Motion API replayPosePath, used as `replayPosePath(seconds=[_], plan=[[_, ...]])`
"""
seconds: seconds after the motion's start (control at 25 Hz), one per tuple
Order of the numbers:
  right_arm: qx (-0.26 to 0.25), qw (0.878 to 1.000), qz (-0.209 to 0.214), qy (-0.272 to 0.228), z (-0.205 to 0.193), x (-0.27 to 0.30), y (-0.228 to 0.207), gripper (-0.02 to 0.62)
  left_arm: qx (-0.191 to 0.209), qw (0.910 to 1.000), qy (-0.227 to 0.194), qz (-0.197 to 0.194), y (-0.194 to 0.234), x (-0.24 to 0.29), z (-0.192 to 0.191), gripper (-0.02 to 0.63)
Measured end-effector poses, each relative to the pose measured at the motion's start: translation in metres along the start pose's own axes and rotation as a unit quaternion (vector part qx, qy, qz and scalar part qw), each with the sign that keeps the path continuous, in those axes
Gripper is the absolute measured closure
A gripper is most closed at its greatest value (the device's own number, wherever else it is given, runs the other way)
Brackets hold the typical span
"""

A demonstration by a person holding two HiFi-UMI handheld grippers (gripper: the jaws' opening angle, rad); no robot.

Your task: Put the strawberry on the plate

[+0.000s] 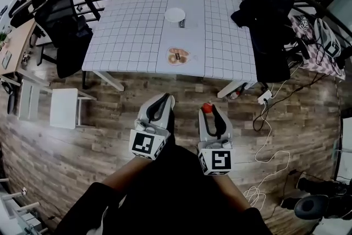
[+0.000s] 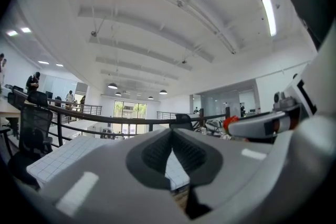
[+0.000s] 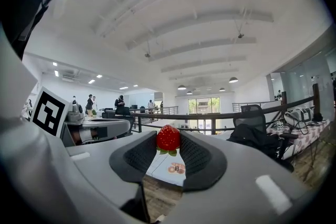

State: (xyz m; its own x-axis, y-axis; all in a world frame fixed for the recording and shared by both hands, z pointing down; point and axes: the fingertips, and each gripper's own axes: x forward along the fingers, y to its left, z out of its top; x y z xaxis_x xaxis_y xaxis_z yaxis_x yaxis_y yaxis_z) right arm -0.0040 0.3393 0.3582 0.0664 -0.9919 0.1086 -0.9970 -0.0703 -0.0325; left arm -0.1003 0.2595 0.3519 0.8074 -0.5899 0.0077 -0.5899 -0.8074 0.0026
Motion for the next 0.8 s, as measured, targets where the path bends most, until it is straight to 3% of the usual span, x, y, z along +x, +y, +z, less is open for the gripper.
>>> replayPosePath(seconds=[0.28, 0.44, 0.8], plan=[[-0.006, 0.999, -0.010, 0.033, 0.027, 0.073, -0.020, 0.463, -0.014, 0.9996, 0.000, -0.023, 0.035, 0.058, 0.039, 0.599], [-0.008, 0.999, -0.010, 0.038, 0.004, 0.115, -0.030, 0.463, -0.009, 0.9995, -0.015, -0.026, 0.059, 0.095, 0.024, 0.598], [0.005, 0.999, 0.002, 0.051, 0.025, 0.255, -0.052, 0.463, -0.061, 0.9972, 0.005, -0.044, 0.130, 0.206, 0.017, 0.599]])
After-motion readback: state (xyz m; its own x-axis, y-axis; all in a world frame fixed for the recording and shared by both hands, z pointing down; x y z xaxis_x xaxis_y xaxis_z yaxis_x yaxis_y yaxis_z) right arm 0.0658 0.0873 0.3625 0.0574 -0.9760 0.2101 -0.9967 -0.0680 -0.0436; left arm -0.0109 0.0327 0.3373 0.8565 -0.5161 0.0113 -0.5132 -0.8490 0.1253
